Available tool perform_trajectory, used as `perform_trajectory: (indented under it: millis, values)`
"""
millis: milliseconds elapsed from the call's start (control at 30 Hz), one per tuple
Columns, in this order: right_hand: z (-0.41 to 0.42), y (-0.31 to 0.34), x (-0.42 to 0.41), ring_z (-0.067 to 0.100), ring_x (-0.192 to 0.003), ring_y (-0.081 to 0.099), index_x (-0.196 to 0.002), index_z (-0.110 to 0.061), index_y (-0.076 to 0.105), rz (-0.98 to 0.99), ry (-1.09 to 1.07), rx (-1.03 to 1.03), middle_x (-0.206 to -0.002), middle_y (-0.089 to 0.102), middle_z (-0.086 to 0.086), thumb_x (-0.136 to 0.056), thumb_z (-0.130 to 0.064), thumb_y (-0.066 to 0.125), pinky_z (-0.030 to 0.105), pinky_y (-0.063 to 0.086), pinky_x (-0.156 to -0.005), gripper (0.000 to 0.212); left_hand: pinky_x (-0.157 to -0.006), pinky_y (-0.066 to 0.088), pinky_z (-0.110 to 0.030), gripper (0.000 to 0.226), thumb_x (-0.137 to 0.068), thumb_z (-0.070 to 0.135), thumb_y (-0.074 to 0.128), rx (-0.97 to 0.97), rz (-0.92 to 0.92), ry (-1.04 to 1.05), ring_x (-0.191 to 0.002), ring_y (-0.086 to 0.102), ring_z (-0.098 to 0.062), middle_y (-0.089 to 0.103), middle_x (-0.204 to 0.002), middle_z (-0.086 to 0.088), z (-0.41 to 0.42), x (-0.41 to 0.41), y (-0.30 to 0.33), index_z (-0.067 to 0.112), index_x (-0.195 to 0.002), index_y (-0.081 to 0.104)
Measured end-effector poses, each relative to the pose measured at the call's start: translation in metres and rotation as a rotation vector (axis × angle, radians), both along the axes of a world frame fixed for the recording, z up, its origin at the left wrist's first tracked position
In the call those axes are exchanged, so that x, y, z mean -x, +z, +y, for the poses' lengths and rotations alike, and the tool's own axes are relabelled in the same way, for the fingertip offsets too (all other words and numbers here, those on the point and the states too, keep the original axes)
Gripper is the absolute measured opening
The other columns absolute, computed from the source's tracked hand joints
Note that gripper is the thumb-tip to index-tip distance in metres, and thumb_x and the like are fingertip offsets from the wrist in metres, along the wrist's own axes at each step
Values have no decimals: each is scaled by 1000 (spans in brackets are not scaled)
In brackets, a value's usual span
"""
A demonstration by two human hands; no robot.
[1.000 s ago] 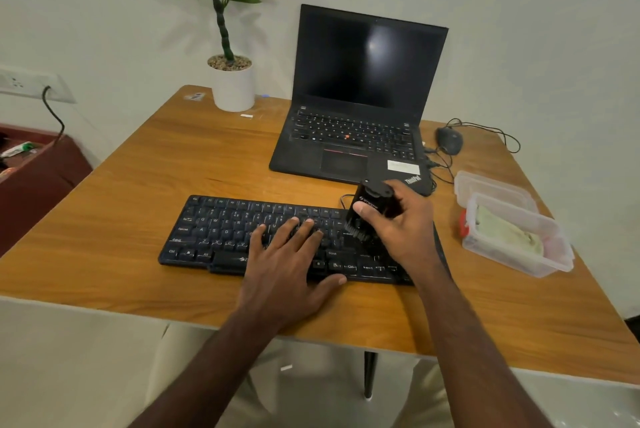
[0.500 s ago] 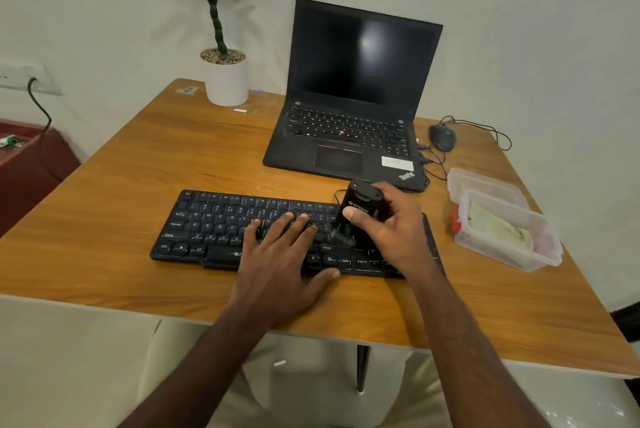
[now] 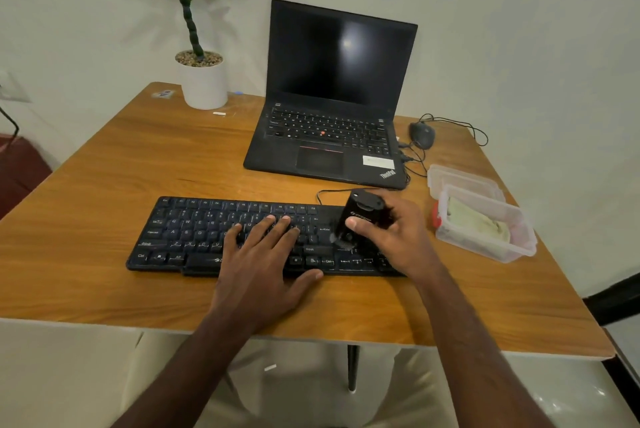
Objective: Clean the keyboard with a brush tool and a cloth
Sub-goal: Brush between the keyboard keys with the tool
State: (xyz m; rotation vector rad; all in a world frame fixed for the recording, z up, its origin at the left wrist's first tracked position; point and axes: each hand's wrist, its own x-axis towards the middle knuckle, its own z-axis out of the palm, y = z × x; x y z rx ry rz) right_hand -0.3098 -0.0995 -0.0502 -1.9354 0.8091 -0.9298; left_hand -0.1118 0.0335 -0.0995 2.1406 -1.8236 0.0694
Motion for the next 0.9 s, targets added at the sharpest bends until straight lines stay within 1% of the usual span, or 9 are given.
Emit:
perform_trajectory:
  millis: [167,233,300,367,467,567,700,833,900]
  values:
    - [-18,17,35,7,-86,69,-104,-12,69,58,55,-14,-90,72,-4,-79,-13,81,19,52,-74,28,-116,25,-60,86,-85,85,29,11,5,0,-145,36,-19,46,-153,1,0,0,0,25,-141,54]
    - [-22,20,38,15,-87,69,-103,-10,70,55,65,4,-91,73,0,-78,-18,83,25,54,-75,29,-116,24,-60,86,-85,85,28,8,7,1,-145,36,-19,46,-153,2,0,1,0,25,-141,53]
    - [-19,16,31,20,-91,70,-104,-10,71,43,96,-11,-94,73,2,-79,-17,82,29,56,-77,28,-116,23,-60,87,-85,86,28,5,11,0,-146,35,-19,45,-154,2,0,1,0,25,-142,53]
    - [-13,12,17,18,-94,70,-107,-10,71,33,132,-63,-97,74,3,-80,-12,81,28,57,-78,29,-117,22,-59,87,-84,86,27,1,7,2,-146,34,-19,45,-154,2,0,1,0,26,-142,52]
    - [-8,10,-6,18,-98,71,-110,-8,70,20,197,-93,-102,74,5,-82,-9,79,32,59,-82,30,-117,21,-59,87,-84,86,27,-2,7,8,-147,33,-18,44,-155,3,0,1,1,27,-142,51]
    - [-8,11,-17,18,-97,70,-108,-9,70,-52,197,-129,-99,74,1,-81,-4,79,29,57,-81,29,-118,20,-58,86,-84,86,29,-4,11,7,-147,32,-18,43,-155,3,1,1,1,27,-142,51]
    - [-14,8,-2,20,-98,71,-110,-9,70,-16,179,-141,-99,74,3,-81,-6,79,32,58,-82,31,-117,20,-58,85,-85,85,29,14,17,-2,-146,33,-18,45,-154,3,2,0,1,26,-141,53]
    - [-29,13,27,24,-95,72,-107,-7,70,13,151,-123,-97,74,4,-80,-7,78,40,59,-84,28,-118,20,-58,87,-84,85,26,10,13,-5,-146,33,-18,44,-155,3,1,0,1,26,-143,51]
    - [-32,17,35,25,-93,72,-104,-6,70,-26,135,-128,-95,74,4,-79,-5,78,37,58,-80,26,-117,21,-59,87,-84,86,27,12,10,-5,-146,34,-19,45,-154,2,0,0,1,25,-142,52]
